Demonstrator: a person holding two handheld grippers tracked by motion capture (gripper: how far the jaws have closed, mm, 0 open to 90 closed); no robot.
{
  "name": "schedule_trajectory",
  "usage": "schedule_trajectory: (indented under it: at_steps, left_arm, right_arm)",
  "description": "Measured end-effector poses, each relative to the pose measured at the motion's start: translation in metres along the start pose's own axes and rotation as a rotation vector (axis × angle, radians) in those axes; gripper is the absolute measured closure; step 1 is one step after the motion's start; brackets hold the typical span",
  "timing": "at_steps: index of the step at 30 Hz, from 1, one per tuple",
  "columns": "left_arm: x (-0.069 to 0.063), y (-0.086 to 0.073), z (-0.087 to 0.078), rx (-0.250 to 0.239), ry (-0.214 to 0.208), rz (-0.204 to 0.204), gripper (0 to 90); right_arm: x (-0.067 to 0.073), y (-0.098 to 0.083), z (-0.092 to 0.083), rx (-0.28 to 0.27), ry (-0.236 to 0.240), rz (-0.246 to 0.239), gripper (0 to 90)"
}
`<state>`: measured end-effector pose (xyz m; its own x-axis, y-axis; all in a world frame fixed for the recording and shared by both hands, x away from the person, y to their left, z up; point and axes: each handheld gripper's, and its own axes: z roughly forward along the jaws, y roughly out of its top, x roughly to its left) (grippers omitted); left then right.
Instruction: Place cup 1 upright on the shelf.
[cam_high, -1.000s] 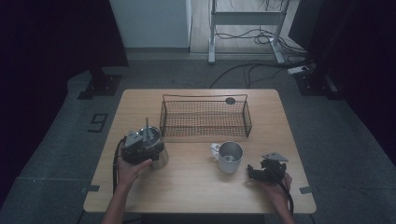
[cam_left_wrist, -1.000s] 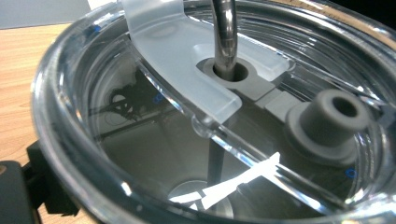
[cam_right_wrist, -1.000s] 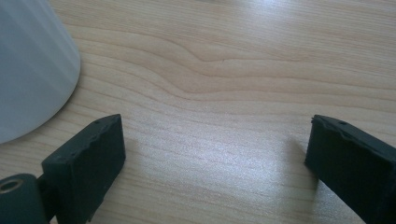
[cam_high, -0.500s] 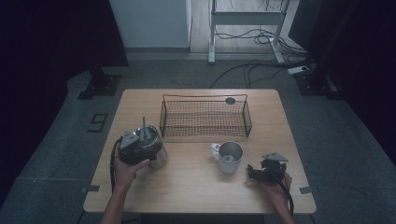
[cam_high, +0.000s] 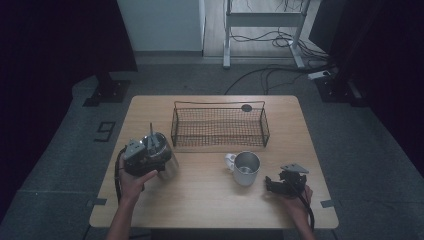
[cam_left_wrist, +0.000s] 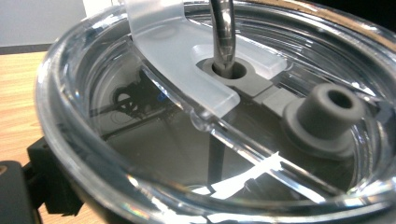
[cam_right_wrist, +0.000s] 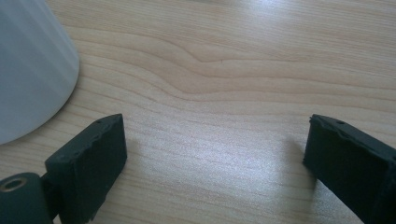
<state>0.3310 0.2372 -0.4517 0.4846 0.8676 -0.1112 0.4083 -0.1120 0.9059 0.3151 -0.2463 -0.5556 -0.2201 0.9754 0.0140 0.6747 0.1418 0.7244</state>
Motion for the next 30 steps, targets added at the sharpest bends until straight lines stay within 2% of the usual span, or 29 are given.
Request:
schedule_trajectory:
  at_steps: [6, 16, 22, 26, 30]
  left_arm:
    - [-0.002, 0.000, 0.000, -0.001, 0.004, 0.003, 3.6]
    - [-0.012, 0.005, -0.002, 0.001, 0.012, 0.029, 3.6]
    - [-0.013, 0.009, 0.000, -0.009, 0.027, -0.006, 3.6]
    - [-0.014, 0.017, -0.002, -0.020, 0.048, -0.013, 3.6]
    - [-0.014, 0.026, -0.002, -0.027, 0.052, -0.020, 3.6]
  right_arm:
    - [0.000, 0.000, 0.000, 0.000, 0.000, 0.000, 5.6]
    - [-0.001, 0.000, 0.000, -0.006, -0.012, 0.009, 7.7]
    - [-0.001, 0.000, 0.000, -0.006, -0.011, 0.009, 7.7]
    - [-0.001, 0.000, 0.000, -0.006, -0.011, 0.009, 7.8]
    - [-0.001, 0.000, 0.000, -0.008, -0.010, 0.009, 7.9]
